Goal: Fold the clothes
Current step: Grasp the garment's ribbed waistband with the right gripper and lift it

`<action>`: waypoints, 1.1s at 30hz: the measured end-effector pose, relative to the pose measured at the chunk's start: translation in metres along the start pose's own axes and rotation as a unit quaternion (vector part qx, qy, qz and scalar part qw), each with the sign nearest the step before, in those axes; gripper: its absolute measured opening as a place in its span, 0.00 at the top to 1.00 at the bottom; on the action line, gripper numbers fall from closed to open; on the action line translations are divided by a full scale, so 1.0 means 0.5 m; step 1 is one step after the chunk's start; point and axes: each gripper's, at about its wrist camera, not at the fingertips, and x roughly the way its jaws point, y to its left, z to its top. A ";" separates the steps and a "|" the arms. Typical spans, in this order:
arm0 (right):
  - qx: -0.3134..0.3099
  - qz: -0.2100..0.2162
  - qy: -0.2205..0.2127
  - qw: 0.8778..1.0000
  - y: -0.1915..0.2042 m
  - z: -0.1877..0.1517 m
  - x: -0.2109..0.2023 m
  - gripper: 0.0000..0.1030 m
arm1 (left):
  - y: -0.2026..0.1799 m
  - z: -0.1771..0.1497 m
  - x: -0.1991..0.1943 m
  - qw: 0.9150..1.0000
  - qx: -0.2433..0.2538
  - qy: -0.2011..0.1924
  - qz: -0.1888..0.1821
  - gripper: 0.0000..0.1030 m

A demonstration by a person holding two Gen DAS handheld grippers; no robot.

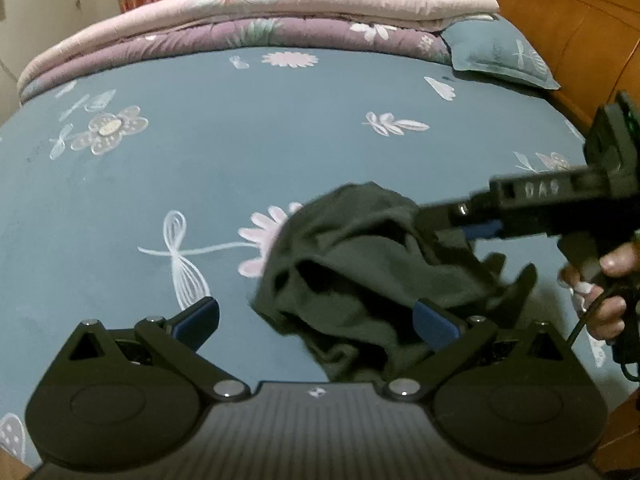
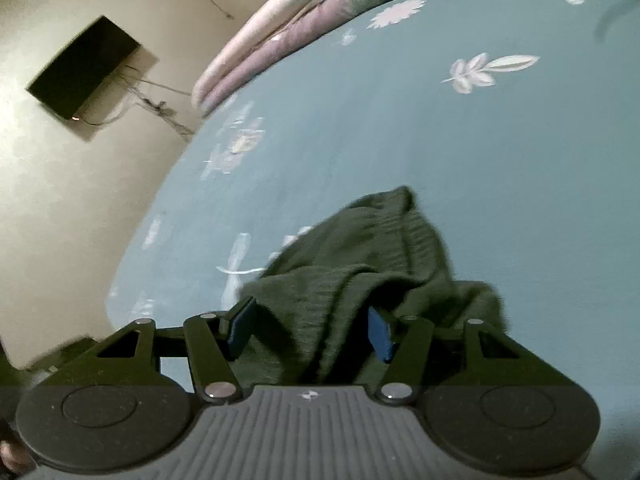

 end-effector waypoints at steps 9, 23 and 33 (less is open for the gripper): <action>0.056 0.011 0.000 0.998 -0.041 0.018 0.024 0.38 | -0.015 -0.009 0.006 1.000 0.002 0.007 -0.006 0.01; -0.035 -0.112 0.006 0.993 0.016 0.017 -0.010 0.88 | 0.053 -0.020 0.001 0.999 0.017 0.002 -0.033 0.01; -0.143 -0.291 0.059 0.944 -0.003 0.027 -0.149 0.89 | 0.021 -0.010 0.011 0.998 0.032 0.001 -0.055 0.01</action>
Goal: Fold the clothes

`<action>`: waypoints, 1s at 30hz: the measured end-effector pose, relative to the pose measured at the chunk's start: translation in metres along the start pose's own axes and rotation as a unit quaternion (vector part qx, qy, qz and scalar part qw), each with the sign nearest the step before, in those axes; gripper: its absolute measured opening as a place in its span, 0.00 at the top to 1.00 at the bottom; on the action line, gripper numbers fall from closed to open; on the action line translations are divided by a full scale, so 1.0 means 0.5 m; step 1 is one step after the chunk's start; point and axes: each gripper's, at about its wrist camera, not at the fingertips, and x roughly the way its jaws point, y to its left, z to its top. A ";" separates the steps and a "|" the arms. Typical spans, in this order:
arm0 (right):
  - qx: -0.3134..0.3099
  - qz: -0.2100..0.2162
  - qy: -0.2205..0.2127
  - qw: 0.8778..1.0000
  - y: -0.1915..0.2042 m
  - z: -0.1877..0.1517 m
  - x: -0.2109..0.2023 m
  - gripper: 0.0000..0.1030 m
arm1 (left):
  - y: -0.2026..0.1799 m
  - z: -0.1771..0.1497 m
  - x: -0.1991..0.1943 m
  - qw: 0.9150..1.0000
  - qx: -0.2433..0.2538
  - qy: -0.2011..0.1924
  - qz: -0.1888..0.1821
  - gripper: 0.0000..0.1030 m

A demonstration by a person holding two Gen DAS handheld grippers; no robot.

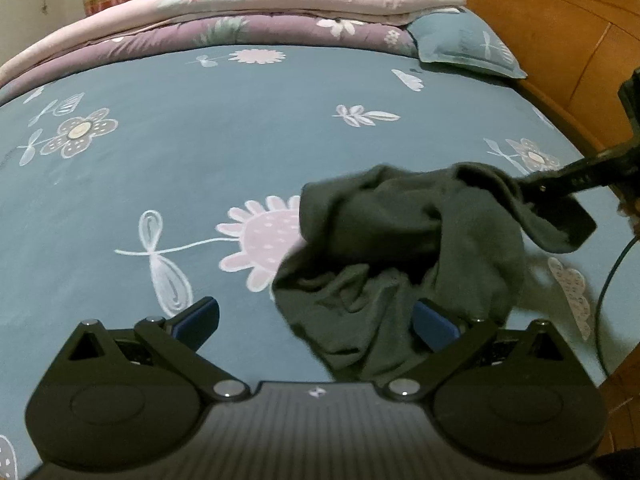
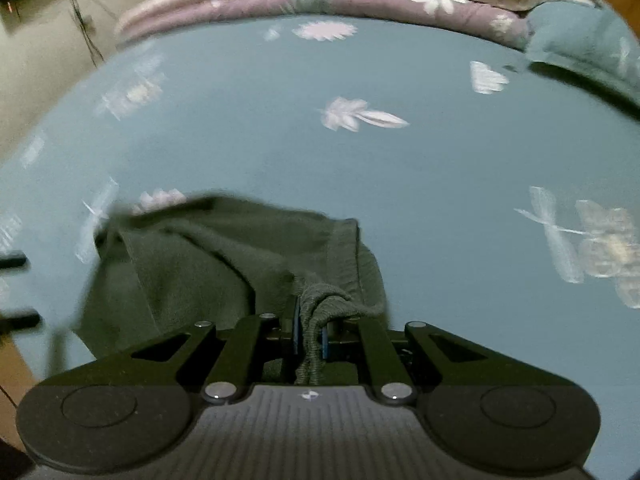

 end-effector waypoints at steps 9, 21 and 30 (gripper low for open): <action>-0.008 -0.112 0.046 0.993 -0.182 -0.091 -0.067 0.89 | -0.096 0.039 0.033 0.999 0.034 0.003 -0.011 0.01; 0.059 -0.146 0.078 0.984 -0.354 -0.220 -0.073 0.76 | -0.225 0.073 0.094 0.995 0.093 0.029 -0.034 0.01; 0.044 -0.118 -0.002 0.992 -0.378 -0.193 -0.122 0.52 | -0.270 0.076 0.101 0.993 0.105 0.032 -0.032 0.01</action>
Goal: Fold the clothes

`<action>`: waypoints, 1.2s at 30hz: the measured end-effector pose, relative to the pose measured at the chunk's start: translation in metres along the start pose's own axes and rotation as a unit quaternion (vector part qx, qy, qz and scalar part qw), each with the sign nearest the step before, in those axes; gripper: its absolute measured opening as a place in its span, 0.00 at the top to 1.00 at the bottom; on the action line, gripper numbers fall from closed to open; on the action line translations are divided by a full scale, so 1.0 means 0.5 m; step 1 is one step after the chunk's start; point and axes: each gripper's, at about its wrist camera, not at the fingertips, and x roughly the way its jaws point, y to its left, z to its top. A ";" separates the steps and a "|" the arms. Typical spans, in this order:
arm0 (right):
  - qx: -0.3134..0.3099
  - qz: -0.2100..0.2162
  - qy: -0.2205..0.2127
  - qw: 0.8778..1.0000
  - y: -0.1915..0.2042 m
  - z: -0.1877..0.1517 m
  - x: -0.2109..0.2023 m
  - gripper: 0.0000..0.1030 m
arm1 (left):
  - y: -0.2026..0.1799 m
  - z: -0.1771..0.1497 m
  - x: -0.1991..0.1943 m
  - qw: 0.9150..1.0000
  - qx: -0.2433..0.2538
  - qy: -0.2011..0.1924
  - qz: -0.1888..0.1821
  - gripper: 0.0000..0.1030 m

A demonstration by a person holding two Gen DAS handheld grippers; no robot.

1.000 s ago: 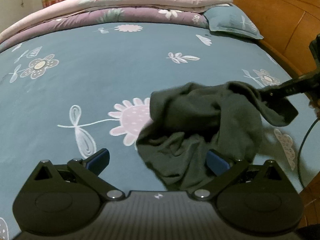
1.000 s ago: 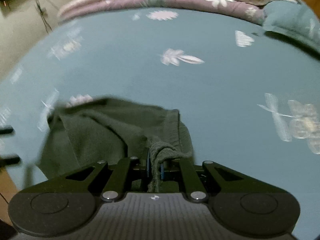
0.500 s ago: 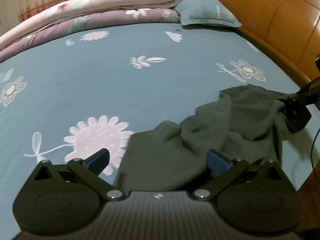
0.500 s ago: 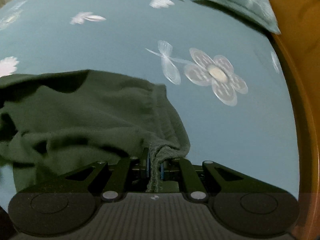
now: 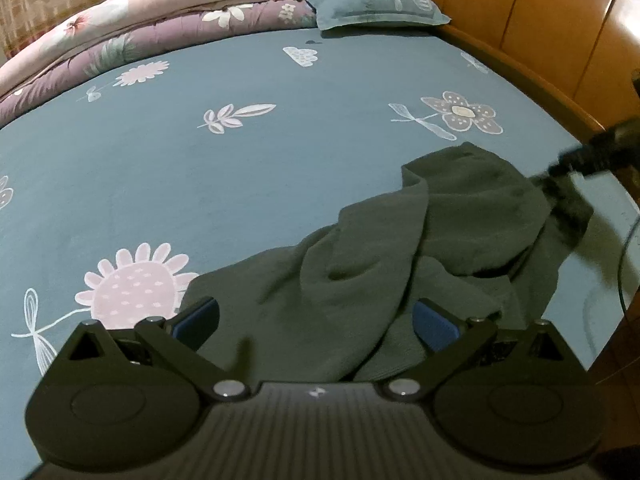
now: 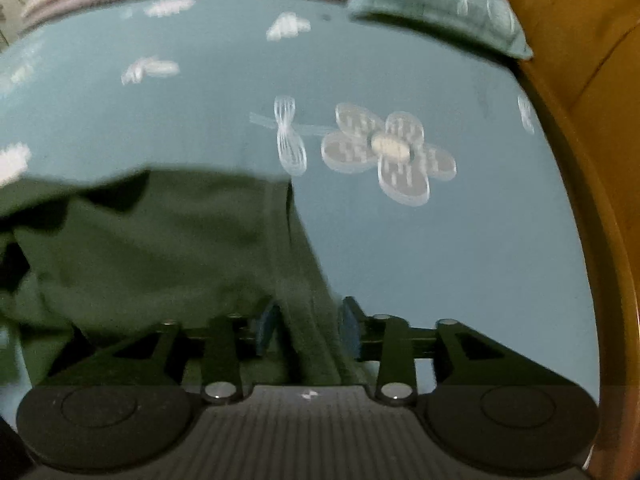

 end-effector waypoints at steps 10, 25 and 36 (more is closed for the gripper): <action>0.000 0.048 -0.031 0.998 -0.004 0.106 0.105 0.39 | -0.020 -0.019 -0.017 1.000 -0.003 0.009 0.024 0.01; 0.022 0.071 -0.047 0.996 0.005 0.098 0.165 0.80 | -0.021 -0.033 -0.035 0.998 -0.018 -0.002 0.052 0.01; 0.081 0.003 -0.076 0.994 -0.108 0.196 0.215 0.80 | -0.021 -0.040 -0.061 0.997 0.002 -0.054 0.060 0.01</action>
